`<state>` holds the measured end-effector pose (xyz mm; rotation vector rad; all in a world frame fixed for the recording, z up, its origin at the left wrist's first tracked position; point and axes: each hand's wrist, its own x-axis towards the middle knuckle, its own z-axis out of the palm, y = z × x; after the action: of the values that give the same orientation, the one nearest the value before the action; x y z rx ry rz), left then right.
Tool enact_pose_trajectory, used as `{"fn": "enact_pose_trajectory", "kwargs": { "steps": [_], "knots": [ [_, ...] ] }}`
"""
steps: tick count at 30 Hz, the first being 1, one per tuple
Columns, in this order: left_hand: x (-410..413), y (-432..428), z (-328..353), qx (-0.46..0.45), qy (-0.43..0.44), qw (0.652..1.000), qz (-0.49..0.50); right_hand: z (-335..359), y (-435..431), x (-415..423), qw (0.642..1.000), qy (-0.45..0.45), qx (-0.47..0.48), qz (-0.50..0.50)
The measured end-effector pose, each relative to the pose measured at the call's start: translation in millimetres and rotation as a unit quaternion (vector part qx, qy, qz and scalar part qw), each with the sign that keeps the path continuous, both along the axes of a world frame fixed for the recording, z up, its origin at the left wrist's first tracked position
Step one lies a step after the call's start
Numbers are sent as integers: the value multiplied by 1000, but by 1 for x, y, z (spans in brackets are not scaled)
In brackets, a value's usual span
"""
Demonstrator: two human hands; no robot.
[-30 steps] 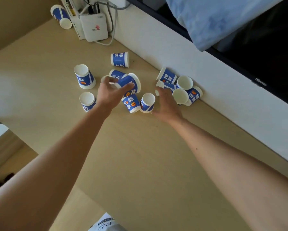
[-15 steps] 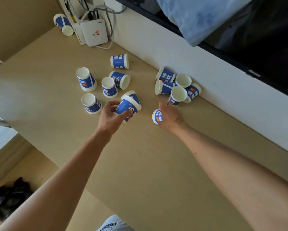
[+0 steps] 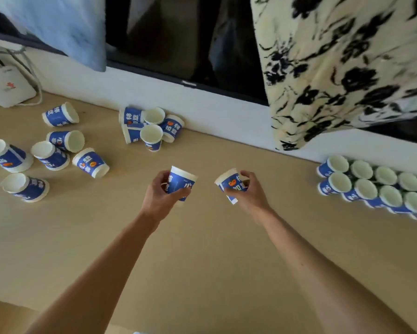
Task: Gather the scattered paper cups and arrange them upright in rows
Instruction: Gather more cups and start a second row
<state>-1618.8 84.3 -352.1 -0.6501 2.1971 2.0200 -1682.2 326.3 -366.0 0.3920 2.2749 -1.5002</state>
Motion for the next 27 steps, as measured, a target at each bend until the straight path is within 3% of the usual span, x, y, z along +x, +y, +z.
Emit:
{"fn": "enact_pose_trajectory", "kwargs": {
  "steps": [5,12,27],
  "knots": [
    [-6,98,6,13,8,998,-66,5,103,27,996,9,-28,-80],
    [-11,223,0,-45,19,986,-157,2,220,55,986,20,-16,-167],
    [-44,426,-45,-97,53,976,-189,-35,385,68,956,72,23,-282]
  ]
}}
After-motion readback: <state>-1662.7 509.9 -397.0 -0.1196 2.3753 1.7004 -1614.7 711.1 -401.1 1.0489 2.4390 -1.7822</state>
